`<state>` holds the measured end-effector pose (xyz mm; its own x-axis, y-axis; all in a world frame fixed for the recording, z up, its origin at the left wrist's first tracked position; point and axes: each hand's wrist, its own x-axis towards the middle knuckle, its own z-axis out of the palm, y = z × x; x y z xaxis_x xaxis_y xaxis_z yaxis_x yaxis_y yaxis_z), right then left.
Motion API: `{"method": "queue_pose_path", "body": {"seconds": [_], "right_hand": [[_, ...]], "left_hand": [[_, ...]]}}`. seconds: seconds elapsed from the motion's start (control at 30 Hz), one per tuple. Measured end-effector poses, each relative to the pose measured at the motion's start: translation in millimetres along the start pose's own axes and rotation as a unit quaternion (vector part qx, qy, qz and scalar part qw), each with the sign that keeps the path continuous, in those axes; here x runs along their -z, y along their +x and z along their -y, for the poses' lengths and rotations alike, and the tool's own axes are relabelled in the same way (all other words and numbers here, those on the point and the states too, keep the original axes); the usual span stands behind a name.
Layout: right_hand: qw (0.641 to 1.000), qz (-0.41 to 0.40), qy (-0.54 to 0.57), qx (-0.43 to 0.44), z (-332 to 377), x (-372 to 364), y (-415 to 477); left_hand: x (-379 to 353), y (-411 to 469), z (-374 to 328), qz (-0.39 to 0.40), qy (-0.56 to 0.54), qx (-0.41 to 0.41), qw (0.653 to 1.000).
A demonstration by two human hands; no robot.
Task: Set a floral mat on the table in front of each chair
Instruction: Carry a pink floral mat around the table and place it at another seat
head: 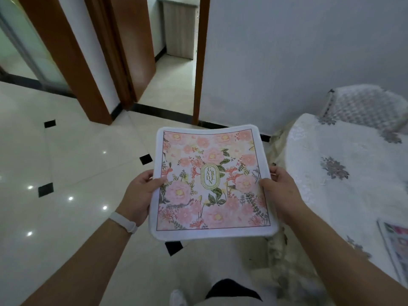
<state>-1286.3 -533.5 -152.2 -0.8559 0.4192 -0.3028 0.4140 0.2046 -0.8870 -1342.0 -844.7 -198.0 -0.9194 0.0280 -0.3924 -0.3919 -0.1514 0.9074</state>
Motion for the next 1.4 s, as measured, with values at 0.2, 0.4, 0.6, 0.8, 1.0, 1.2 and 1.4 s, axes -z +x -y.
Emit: {"method": "queue_pose_path", "body": {"seconds": [0.2,0.4,0.6,0.8,1.0,1.2,1.4], "right_hand": [[0.999,-0.028,0.029,-0.025,-5.7,6.0,44.2],[0.995,-0.02,0.072,-0.059,-10.5,7.5,122.7],[0.989,-0.013,0.122,-0.079,8.0,28.1,221.9],[0.986,-0.046,0.141,-0.071,35.1,65.4,295.9],[0.98,-0.102,0.153,-0.071,52.8,91.8,332.1],[0.971,-0.153,0.16,-0.09,59.1,103.0,368.0],[0.959,-0.207,0.159,-0.112,76.0,97.9,430.6]], "left_hand": [[-39.0,58.1,-9.1,0.022,0.023,0.038,0.999],[-72.4,135.2,-30.9,0.018,0.08,0.037,0.996],[-134.3,219.6,-71.7,0.029,0.109,0.048,0.992],[-207.0,291.8,-111.8,0.039,0.143,0.027,0.989],[-264.1,342.6,-135.9,0.063,0.17,0.017,0.983],[-302.9,400.9,-143.2,0.112,0.18,0.028,0.977],[-346.7,485.6,-162.1,0.165,0.202,0.027,0.965]]}}
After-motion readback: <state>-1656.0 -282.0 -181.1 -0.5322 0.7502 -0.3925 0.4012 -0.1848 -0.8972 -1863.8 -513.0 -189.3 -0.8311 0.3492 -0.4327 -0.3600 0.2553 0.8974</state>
